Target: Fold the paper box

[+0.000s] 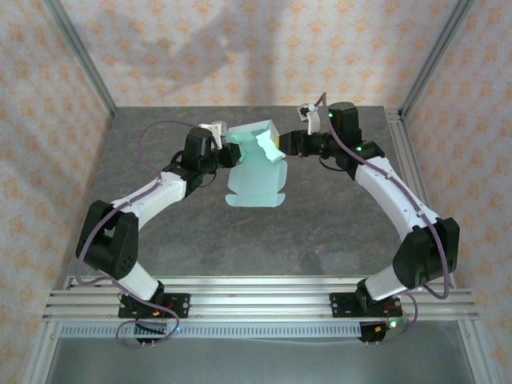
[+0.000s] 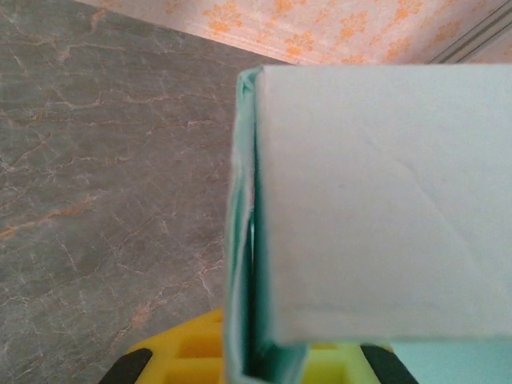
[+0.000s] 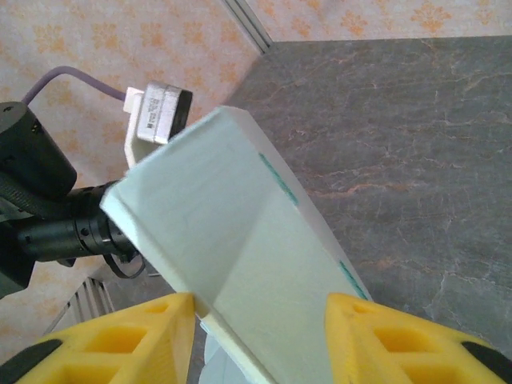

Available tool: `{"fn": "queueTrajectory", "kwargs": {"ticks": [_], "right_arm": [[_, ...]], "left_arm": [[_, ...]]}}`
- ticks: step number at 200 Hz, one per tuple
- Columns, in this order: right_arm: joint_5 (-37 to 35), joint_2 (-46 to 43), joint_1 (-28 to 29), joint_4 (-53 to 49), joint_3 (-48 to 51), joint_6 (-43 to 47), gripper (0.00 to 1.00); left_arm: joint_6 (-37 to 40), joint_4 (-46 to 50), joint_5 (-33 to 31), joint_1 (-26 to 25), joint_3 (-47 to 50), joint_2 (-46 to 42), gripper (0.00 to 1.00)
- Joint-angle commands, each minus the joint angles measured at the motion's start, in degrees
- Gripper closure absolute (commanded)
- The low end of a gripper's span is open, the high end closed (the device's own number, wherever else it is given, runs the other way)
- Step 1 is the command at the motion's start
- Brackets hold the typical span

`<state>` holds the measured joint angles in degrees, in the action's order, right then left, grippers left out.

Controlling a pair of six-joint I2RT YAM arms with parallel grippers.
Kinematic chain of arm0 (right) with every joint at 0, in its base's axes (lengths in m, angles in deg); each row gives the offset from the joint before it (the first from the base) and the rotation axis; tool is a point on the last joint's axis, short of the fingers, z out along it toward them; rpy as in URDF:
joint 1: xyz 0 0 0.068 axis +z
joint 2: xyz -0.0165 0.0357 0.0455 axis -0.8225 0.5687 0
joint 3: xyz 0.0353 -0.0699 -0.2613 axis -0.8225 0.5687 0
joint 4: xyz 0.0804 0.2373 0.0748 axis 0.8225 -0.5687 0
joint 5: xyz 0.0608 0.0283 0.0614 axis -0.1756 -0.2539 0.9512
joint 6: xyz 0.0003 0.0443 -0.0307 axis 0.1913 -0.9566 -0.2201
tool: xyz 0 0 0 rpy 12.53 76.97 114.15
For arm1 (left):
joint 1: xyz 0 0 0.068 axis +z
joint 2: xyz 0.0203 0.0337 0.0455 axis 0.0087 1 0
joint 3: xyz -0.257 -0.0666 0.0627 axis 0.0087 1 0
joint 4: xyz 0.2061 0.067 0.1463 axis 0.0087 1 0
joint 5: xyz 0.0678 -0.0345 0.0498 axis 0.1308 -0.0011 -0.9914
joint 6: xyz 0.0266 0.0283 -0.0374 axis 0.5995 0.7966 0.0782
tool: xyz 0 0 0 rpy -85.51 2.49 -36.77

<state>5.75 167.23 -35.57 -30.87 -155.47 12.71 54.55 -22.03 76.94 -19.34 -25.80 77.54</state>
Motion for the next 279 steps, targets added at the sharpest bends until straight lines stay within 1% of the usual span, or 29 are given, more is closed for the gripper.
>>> {"fn": "queueTrajectory", "kwargs": {"ticks": [1, 20, 85, 117, 144, 190, 214, 250, 279], "right_arm": [[-4.1, 1.1, 2.1, -4.7, -3.2, 5.3, 0.55], [-7.5, 2.4, 3.2, -7.8, -5.2, 6.6, 0.56], [-16.9, 5.3, 6.6, -11.7, -8.9, 8.6, 0.64], [-26.1, 6.4, 9.9, -13.4, -10.8, 10.4, 0.68], [-35.4, 6.7, 12.3, -13.5, -11.5, 10.8, 0.74], [-47.6, 8.1, 15.7, -14.6, -12.9, 12.2, 0.80], [-52.6, 9.2, 17.4, -14.6, -13.6, 13.4, 0.84], [-58.3, 11.3, 19.3, -15.3, -15.1, 14.8, 0.86], [-65.4, 13.5, 21.3, -16.5, -16.8, 17.1, 0.86]], "left_arm": [[-0.1, 0.7, 1.3, 0.1, -2.1, 0.5, 1.00], [0.2, 0.9, 1.4, 0.1, -2.3, 0.6, 1.00], [0.3, 0.9, 2.0, -0.1, -1.4, -0.4, 1.00], [0.6, 1.3, 2.1, -0.1, -1.2, -1.2, 1.00], [0.8, 1.5, 2.1, -0.2, -1.1, -1.8, 1.00], [1.0, 2.2, 2.3, -0.7, -1.6, -2.2, 1.00], [1.2, 2.5, 2.6, -1.2, -2.0, -2.2, 1.00], [1.3, 2.7, 2.6, -1.4, -2.1, -2.1, 1.00], [1.2, 2.8, 2.7, -1.6, -2.1, -2.1, 1.00]]}}
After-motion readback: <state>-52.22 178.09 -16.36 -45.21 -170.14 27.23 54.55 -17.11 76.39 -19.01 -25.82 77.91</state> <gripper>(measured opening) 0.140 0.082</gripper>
